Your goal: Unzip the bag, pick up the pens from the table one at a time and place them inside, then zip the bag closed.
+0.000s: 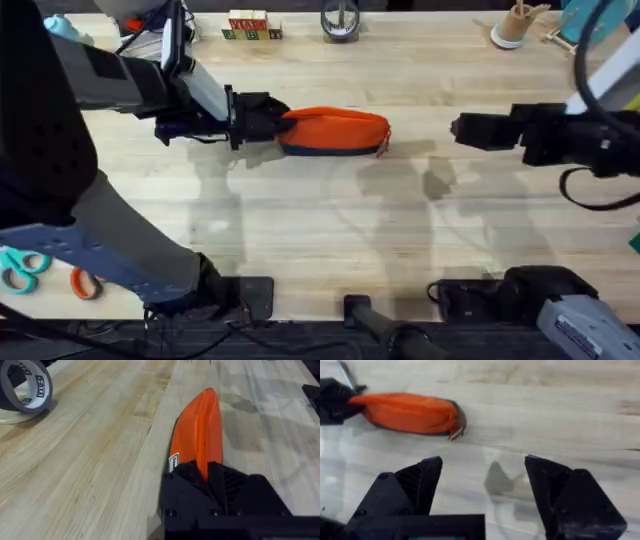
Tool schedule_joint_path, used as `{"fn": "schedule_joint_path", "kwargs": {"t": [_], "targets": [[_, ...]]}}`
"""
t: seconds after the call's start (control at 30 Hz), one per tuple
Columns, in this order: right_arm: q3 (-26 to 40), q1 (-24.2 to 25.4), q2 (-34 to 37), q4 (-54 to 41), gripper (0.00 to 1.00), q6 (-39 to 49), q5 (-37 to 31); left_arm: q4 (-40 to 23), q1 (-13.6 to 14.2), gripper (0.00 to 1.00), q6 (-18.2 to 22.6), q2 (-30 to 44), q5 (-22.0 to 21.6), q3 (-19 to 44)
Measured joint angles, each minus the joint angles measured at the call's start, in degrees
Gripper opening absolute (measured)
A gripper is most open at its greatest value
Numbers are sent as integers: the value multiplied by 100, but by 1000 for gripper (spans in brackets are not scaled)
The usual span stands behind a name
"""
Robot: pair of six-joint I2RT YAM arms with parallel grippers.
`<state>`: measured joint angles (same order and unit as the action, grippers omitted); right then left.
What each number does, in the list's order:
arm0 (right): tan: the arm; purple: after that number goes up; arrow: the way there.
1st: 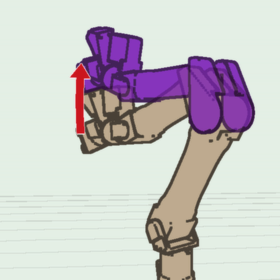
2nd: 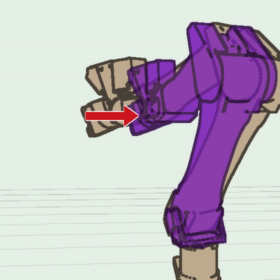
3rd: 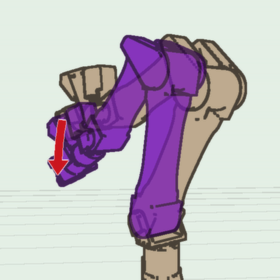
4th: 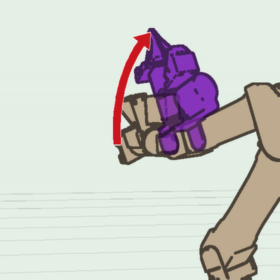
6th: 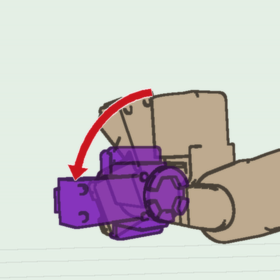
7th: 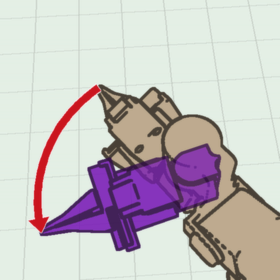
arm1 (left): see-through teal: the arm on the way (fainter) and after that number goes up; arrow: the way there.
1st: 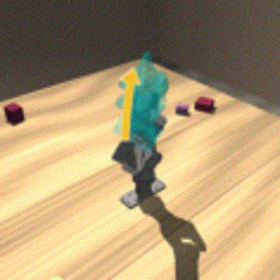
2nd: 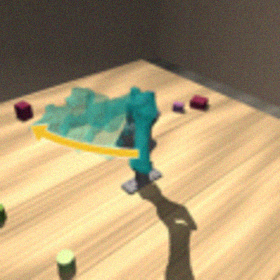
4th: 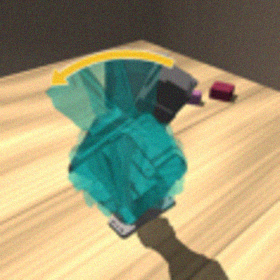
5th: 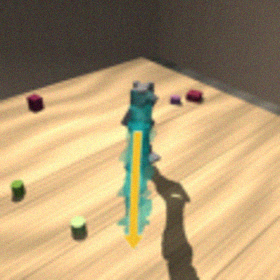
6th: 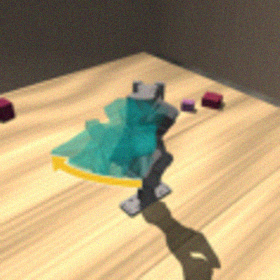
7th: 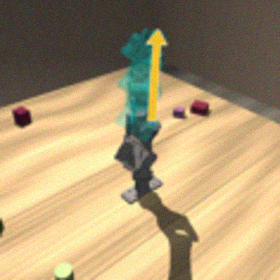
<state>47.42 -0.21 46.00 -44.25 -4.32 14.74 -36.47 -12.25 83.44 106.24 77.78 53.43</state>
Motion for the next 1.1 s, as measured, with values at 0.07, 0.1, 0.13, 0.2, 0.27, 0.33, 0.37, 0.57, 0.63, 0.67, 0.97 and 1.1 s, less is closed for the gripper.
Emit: {"fn": "schedule_joint_path", "kwargs": {"t": [0.07, 0.1, 0.13, 0.2, 0.27, 0.33, 0.37, 0.57, 0.63, 0.67, 0.97, 1.1], "targets": [[0, 0, 147, -54, 998, 56, 139, 0, 0, 41, 0, 0, 0, 0], [0, 0, 229, -87, 998, 133, 229, 2, 0, 41, 0, 0, 0, 0], [0, 0, 310, -104, 998, 217, 342, 2, 0, 41, 0, 0, 0, 0], [0, 0, 470, -105, 998, 416, 612, 2, 0, 41, 0, 0, 0, 0], [0, 0, 643, -105, 998, 640, 915, 2, 0, 41, 0, 0, 0, 0], [0, 0, 812, -105, 998, 878, 1197, 2, 0, 41, 0, 0, 0, 0], [0, 0, 900, -105, 998, 1005, 1334, 2, 0, 41, 1, 0, 0, 0], [0, 0, 1380, -102, 997, 1678, 1998, 2, 0, 41, 0, 0, 0, 0], [0, 0, 1502, -95, 997, 1860, 2201, 2, 0, 41, 0, 0, 0, 0], [0, 0, 1569, -82, 997, 1960, 2309, 2, 0, 41, 0, 0, -2, 0], [0, 30, 1997, 167, 997, 2454, 2693, 2, 0, 41, 0, 0, 0, 0], [0, 153, 2187, 443, 997, 2521, 2727, 2, 0, 41, 0, 0, -2, 0]]}}
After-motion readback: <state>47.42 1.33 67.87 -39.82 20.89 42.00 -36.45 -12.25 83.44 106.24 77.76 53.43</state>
